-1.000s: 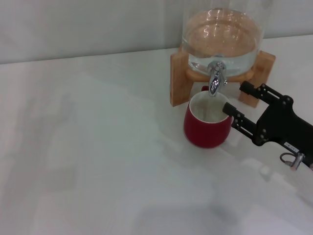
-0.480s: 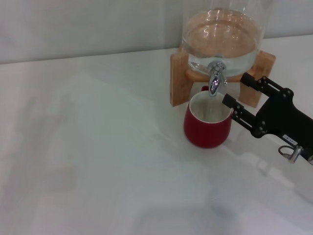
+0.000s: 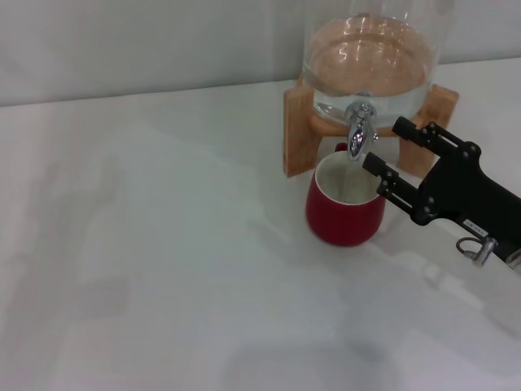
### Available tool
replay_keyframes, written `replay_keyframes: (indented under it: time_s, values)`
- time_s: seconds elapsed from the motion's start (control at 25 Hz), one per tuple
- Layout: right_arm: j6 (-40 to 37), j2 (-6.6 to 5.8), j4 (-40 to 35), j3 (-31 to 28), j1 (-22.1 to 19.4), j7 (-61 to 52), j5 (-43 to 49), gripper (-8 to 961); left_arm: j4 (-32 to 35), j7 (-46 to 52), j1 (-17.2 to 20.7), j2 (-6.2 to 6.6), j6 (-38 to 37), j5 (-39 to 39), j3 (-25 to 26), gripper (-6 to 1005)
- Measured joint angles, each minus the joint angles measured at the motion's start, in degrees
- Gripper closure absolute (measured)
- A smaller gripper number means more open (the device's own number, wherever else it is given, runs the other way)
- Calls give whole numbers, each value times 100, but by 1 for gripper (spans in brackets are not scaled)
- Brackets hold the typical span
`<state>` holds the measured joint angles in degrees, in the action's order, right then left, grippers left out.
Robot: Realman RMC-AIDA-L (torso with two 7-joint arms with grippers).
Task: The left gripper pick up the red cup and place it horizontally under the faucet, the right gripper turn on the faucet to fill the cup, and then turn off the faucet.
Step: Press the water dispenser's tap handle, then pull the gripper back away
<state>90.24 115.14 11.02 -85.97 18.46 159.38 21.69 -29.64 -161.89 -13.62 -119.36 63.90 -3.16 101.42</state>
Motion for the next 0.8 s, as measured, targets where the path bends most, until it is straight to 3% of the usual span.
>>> replay_keyframes:
  time_s: [0.8]
  values:
    - [522, -17, 6, 256, -270, -58, 199, 348, 11, 0, 0, 0, 0, 0, 0, 115]
